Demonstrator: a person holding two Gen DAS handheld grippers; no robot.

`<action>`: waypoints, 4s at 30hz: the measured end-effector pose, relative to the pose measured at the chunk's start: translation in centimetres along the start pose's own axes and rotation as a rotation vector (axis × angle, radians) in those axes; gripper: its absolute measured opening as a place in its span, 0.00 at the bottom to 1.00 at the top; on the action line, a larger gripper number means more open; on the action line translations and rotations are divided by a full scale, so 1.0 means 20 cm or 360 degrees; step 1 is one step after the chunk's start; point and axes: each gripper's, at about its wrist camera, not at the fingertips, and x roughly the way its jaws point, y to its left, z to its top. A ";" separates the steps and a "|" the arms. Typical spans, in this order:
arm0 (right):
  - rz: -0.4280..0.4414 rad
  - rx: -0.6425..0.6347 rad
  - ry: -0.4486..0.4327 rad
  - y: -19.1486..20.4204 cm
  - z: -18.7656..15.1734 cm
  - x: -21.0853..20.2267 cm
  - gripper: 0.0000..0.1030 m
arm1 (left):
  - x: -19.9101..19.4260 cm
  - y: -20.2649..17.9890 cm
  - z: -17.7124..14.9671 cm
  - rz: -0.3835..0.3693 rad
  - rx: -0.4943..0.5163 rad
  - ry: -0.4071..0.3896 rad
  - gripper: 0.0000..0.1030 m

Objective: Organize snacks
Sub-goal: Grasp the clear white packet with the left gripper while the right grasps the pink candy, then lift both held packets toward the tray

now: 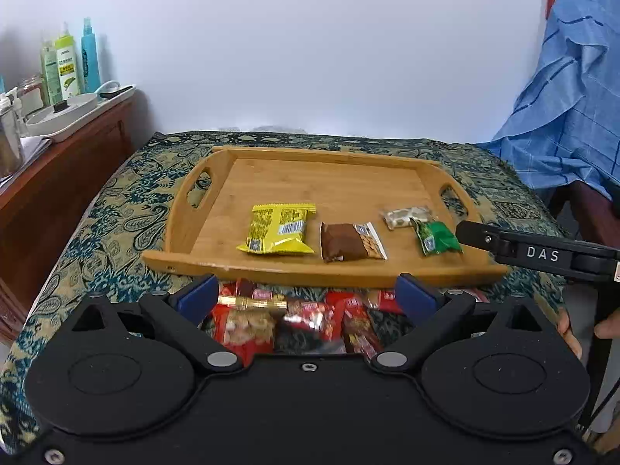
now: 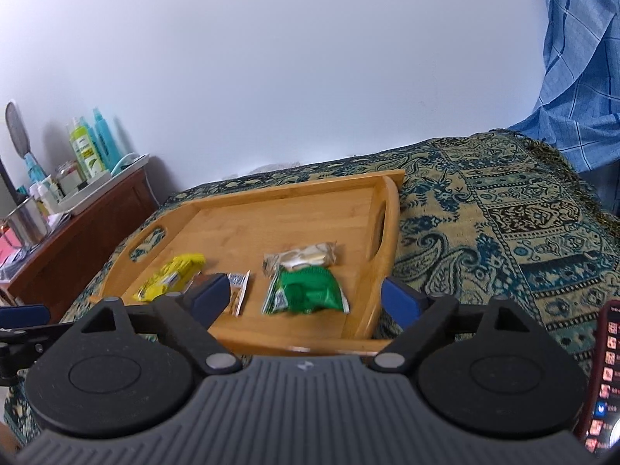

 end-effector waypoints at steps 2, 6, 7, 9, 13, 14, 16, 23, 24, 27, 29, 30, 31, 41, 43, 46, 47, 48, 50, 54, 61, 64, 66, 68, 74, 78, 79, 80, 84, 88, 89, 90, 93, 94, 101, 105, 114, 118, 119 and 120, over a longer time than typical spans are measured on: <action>0.0007 -0.0019 -0.0004 0.01 -0.02 -0.02 0.91 | -0.03 -0.01 -0.04 0.0005 -0.0014 -0.0009 0.96; 0.0014 -0.0040 0.0004 0.03 -0.06 -0.06 0.92 | -0.06 -0.02 -0.11 0.0017 -0.0043 -0.0006 0.96; 0.0014 -0.0045 0.0008 0.03 -0.07 -0.06 0.92 | -0.07 -0.03 -0.12 0.0016 -0.0042 -0.0007 0.96; 0.0014 -0.0062 0.0013 0.04 -0.09 -0.07 0.92 | -0.08 -0.04 -0.15 0.0020 -0.0027 -0.0018 0.96; 0.0015 -0.0094 0.0020 0.06 -0.12 -0.09 0.96 | -0.09 -0.08 -0.19 0.0039 0.0020 -0.0070 0.96; 0.0018 -0.0099 0.0024 0.06 -0.13 -0.10 0.96 | -0.09 -0.09 -0.20 0.0044 0.0030 -0.0080 0.96; 0.0020 -0.0111 0.0032 0.07 -0.15 -0.11 0.97 | -0.10 -0.10 -0.23 0.0048 0.0049 -0.0101 0.94; 0.0017 -0.0138 0.0053 0.09 -0.19 -0.12 0.99 | -0.10 -0.16 -0.29 0.0027 0.0125 -0.0110 0.85; 0.0015 -0.0139 0.0057 0.09 -0.20 -0.12 0.99 | -0.10 -0.16 -0.30 0.0023 0.0133 -0.0104 0.83; 0.0011 -0.0136 0.0068 0.09 -0.20 -0.10 0.99 | -0.07 -0.17 -0.32 0.0013 0.0143 -0.0066 0.74; 0.0006 -0.0132 0.0075 0.08 -0.20 -0.10 0.99 | -0.04 -0.17 -0.33 0.0014 0.0133 -0.0031 0.69; 0.0002 -0.0131 0.0079 0.08 -0.20 -0.09 0.99 | -0.03 -0.17 -0.33 0.0017 0.0124 -0.0015 0.67; 0.0000 -0.0129 0.0084 0.08 -0.20 -0.09 0.99 | -0.02 -0.16 -0.33 0.0019 0.0111 0.0001 0.65; -0.0026 -0.0193 0.0146 0.10 -0.24 -0.04 0.97 | 0.12 -0.12 -0.35 0.0099 0.0036 0.0112 0.55; -0.0022 -0.0200 0.0152 0.10 -0.24 -0.04 0.94 | 0.14 -0.11 -0.35 0.0101 0.0023 0.0124 0.55; -0.0026 -0.0198 0.0151 0.11 -0.24 -0.03 0.87 | 0.15 -0.11 -0.36 0.0102 0.0014 0.0136 0.51; -0.0027 -0.0195 0.0151 0.11 -0.25 -0.02 0.86 | 0.16 -0.10 -0.36 0.0098 0.0011 0.0142 0.51; -0.0027 -0.0191 0.0150 0.11 -0.25 -0.02 0.85 | 0.16 -0.10 -0.36 0.0093 0.0005 0.0147 0.50; -0.0022 -0.0183 0.0153 0.11 -0.25 -0.02 0.82 | 0.17 -0.10 -0.36 0.0085 -0.0003 0.0150 0.49; -0.0016 -0.0175 0.0158 0.12 -0.26 -0.01 0.76 | 0.18 -0.11 -0.37 0.0077 -0.0009 0.0151 0.43; -0.0076 -0.0178 0.0121 0.13 -0.27 -0.01 0.56 | 0.16 -0.14 -0.36 0.0083 0.0040 0.0152 0.29; -0.0073 -0.0159 0.0122 0.12 -0.26 -0.01 0.60 | 0.16 -0.13 -0.36 0.0083 0.0025 0.0151 0.29; -0.0069 -0.0155 0.0113 0.12 -0.27 -0.01 0.62 | 0.15 -0.12 -0.36 0.0093 0.0019 0.0149 0.29; -0.0070 -0.0154 0.0115 0.12 -0.27 -0.01 0.67 | 0.15 -0.11 -0.36 0.0104 0.0014 0.0147 0.29; -0.0091 -0.0208 0.0114 0.15 -0.29 0.00 0.71 | 0.15 -0.10 -0.35 0.0116 0.0004 0.0147 0.29; -0.0085 -0.0226 0.0132 0.16 -0.31 0.03 0.73 | 0.16 -0.11 -0.36 0.0128 0.0011 0.0153 0.29; -0.0092 -0.0259 0.0121 0.18 -0.32 0.04 0.72 | 0.16 -0.11 -0.36 0.0129 0.0012 0.0152 0.29; -0.0095 -0.0277 0.0111 0.19 -0.32 0.04 0.69 | 0.16 -0.11 -0.36 0.0128 0.0011 0.0150 0.29; -0.0103 -0.0265 0.0086 0.20 -0.33 0.02 0.49 | 0.15 -0.11 -0.35 0.0124 0.0006 0.0140 0.29; -0.0106 -0.0225 0.0058 0.19 -0.31 -0.01 0.43 | 0.13 -0.10 -0.34 0.0141 0.0019 0.0117 0.29; -0.0106 -0.0219 0.0048 0.19 -0.31 -0.01 0.42 | 0.12 -0.11 -0.34 0.0146 0.0021 0.0109 0.29; -0.0107 -0.0214 0.0038 0.19 -0.30 -0.02 0.40 | 0.12 -0.11 -0.33 0.0147 0.0021 0.0100 0.29; -0.0105 -0.0194 0.0007 0.19 -0.28 -0.04 0.34 | 0.10 -0.11 -0.31 0.0146 0.0026 0.0076 0.29; -0.0102 -0.0184 -0.0003 0.19 -0.27 -0.05 0.30 | 0.09 -0.12 -0.31 0.0149 0.0032 0.0066 0.29; -0.0094 -0.0161 -0.0035 0.19 -0.24 -0.07 0.27 | 0.06 -0.13 -0.27 0.0156 0.0037 0.0019 0.29; -0.0061 -0.0097 -0.0045 0.15 -0.26 -0.10 0.36 | 0.05 -0.14 -0.27 0.0161 0.0052 0.0012 0.29; -0.0074 -0.0213 -0.0027 0.15 -0.34 -0.11 0.70 | 0.06 -0.12 -0.28 0.0169 0.0043 0.0030 0.29; -0.0148 -0.0287 -0.0038 0.17 -0.36 -0.10 0.82 | 0.06 -0.11 -0.28 0.0167 0.0046 0.0031 0.29; -0.0159 -0.0307 -0.0045 0.18 -0.37 -0.10 0.83 | 0.06 -0.11 -0.28 0.0165 0.0044 0.0031 0.29; -0.0175 -0.0331 -0.0050 0.19 -0.37 -0.10 0.86 | 0.06 -0.11 -0.28 0.0164 0.0043 0.0030 0.29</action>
